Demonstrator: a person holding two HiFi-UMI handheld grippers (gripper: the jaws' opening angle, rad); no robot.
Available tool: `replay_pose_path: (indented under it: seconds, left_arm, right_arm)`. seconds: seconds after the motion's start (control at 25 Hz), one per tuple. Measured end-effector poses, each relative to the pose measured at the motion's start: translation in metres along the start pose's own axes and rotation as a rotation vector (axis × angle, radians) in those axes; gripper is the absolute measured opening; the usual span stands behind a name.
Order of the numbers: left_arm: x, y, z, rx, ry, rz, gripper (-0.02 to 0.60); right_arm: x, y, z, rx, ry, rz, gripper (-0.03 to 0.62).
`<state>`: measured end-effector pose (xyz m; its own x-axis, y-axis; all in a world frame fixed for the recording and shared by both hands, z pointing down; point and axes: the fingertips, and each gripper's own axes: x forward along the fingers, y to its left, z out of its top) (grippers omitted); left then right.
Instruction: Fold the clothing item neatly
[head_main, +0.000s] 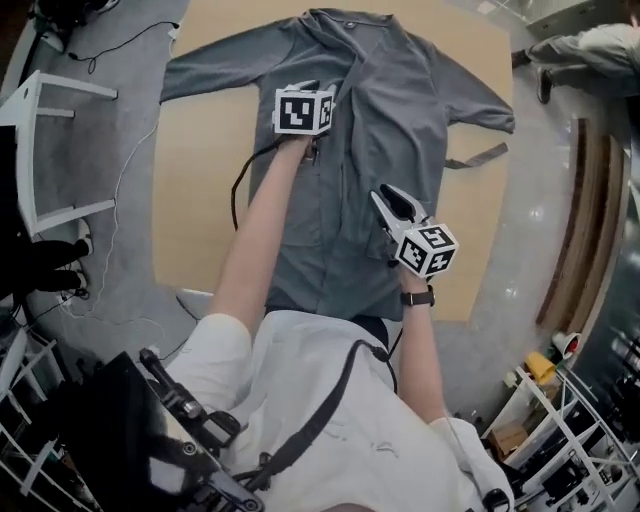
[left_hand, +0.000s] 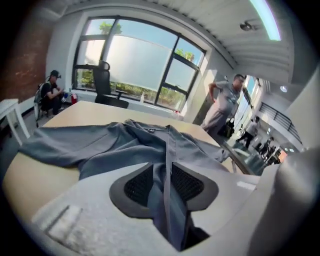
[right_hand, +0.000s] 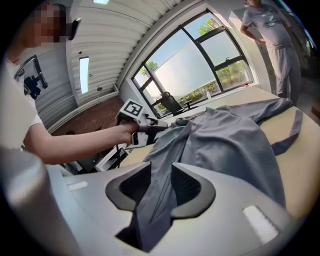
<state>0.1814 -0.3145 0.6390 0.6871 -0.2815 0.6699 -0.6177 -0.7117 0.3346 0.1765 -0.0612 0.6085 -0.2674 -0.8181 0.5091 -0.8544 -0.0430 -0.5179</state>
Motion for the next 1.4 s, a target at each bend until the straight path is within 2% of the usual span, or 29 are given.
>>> replay_pose_path:
  seconds: [0.08,0.16,0.24,0.32,0.48,0.56,0.76,0.92,0.96,1.0,1.04,1.2,1.32,1.4]
  left_arm:
    - [-0.036,0.003,-0.011,-0.057,-0.053,0.020,0.121]
    - [-0.067,0.003,-0.026,-0.063,-0.078,0.048,0.109]
    - [-0.090,0.002,-0.041,-0.059,-0.095,0.070,0.101]
    - [-0.110,0.004,-0.055,-0.061,-0.111,0.099,0.021]
    - [-0.140,0.011,-0.085,-0.061,-0.105,0.134,0.000]
    - [-0.151,0.028,-0.106,-0.086,-0.083,0.158,0.000]
    - [-0.176,0.114,-0.144,-0.271,-0.050,0.262,0.000]
    - [-0.195,0.208,-0.128,-0.353,-0.122,0.352,0.003]
    - [-0.196,0.231,-0.121,-0.371,-0.137,0.352,0.037]
    - [-0.195,0.253,-0.112,-0.383,-0.146,0.347,0.091]
    - [-0.193,0.275,-0.102,-0.381,-0.147,0.349,0.118]
    - [-0.177,0.354,-0.067,-0.285,-0.116,0.392,0.175]
    - [-0.162,0.404,-0.045,-0.316,-0.140,0.411,0.193]
    - [-0.150,0.422,-0.042,-0.348,-0.125,0.412,0.195]
  right_arm:
    - [0.004,0.000,0.012,-0.030,-0.012,0.014,0.123]
    - [0.007,-0.001,0.026,-0.055,-0.041,0.019,0.101]
    - [0.010,-0.003,0.039,-0.055,-0.078,0.035,0.048]
    - [0.015,-0.002,0.048,-0.044,-0.095,0.065,0.005]
    - [0.030,0.008,0.052,-0.073,-0.069,0.105,0.005]
    - [0.036,0.018,0.050,-0.092,-0.047,0.124,0.005]
    - [0.047,0.030,0.039,-0.143,0.030,0.139,0.005]
    - [0.058,0.038,0.025,-0.159,0.099,0.151,0.005]
    - [0.062,0.040,0.022,-0.165,0.116,0.156,0.005]
    - [0.068,0.042,0.020,-0.169,0.130,0.162,0.005]
    - [0.074,0.044,0.019,-0.171,0.142,0.169,0.005]
    - [0.102,0.060,0.027,-0.217,0.176,0.211,0.006]
    - [0.123,0.072,0.032,-0.245,0.185,0.223,0.006]
    - [0.129,0.078,0.029,-0.247,0.201,0.213,0.006]
